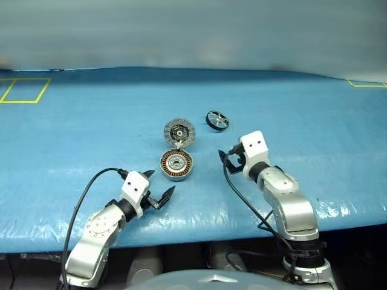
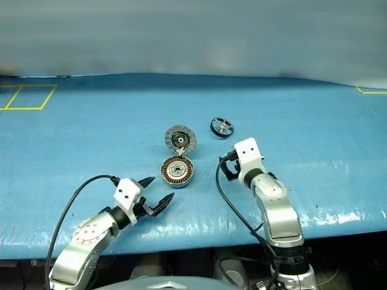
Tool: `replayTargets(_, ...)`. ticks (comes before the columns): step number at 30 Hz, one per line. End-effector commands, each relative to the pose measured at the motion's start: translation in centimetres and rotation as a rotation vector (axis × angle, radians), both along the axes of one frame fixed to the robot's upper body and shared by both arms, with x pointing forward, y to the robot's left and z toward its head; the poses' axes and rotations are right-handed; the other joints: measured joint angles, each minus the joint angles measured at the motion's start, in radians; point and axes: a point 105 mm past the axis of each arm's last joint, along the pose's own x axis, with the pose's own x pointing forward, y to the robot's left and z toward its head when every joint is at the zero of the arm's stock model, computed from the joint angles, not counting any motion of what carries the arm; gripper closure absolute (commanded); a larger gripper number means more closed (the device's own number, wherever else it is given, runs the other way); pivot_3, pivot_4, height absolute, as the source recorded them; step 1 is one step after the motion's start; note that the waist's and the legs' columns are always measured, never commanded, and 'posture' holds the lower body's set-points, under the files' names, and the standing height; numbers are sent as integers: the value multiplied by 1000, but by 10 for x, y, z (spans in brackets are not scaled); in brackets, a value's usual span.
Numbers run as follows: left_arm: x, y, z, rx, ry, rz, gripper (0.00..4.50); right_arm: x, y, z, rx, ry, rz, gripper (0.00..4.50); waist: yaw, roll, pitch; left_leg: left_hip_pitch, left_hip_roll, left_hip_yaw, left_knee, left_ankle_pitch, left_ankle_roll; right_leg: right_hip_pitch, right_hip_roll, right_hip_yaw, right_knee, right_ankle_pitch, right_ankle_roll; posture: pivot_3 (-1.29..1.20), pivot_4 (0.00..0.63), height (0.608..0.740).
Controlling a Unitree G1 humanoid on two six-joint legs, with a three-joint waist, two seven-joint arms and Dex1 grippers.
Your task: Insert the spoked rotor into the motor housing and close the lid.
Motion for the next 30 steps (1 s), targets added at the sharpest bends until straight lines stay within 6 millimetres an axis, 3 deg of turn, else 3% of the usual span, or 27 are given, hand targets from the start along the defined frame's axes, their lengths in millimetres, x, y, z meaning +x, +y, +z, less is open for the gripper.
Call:
replayTargets(1,2,-2,5,37,-51,-22,0,7,-10,0,54,-56,-148,14,-1,0,0,0,0,0,0,0,0,0,0,0,0,0,1,0,150,740)
replayTargets(9,2,-3,7,39,-76,-23,0,19,-12,-25,193,-33,-316,14,1,0,0,0,3,1,0,0,1,1,-1,1,-1,1,1,0,150,740)
replayTargets(18,3,-1,8,48,-92,-16,0,22,-12,-48,168,14,-333,14,-1,1,0,5,4,0,0,0,1,7,-1,0,-1,1,1,0,150,740)
replayTargets(21,3,-1,8,49,-93,-14,0,18,-11,-55,164,37,-329,585,-2,1,0,8,4,0,0,0,1,9,-1,0,-1,0,2,0,150,740)
replayTargets(30,2,-1,7,50,-88,-17,0,-1,0,-66,151,80,-289,3596,2,0,0,8,5,-1,0,0,1,10,-1,0,-2,0,1,0,150,740)
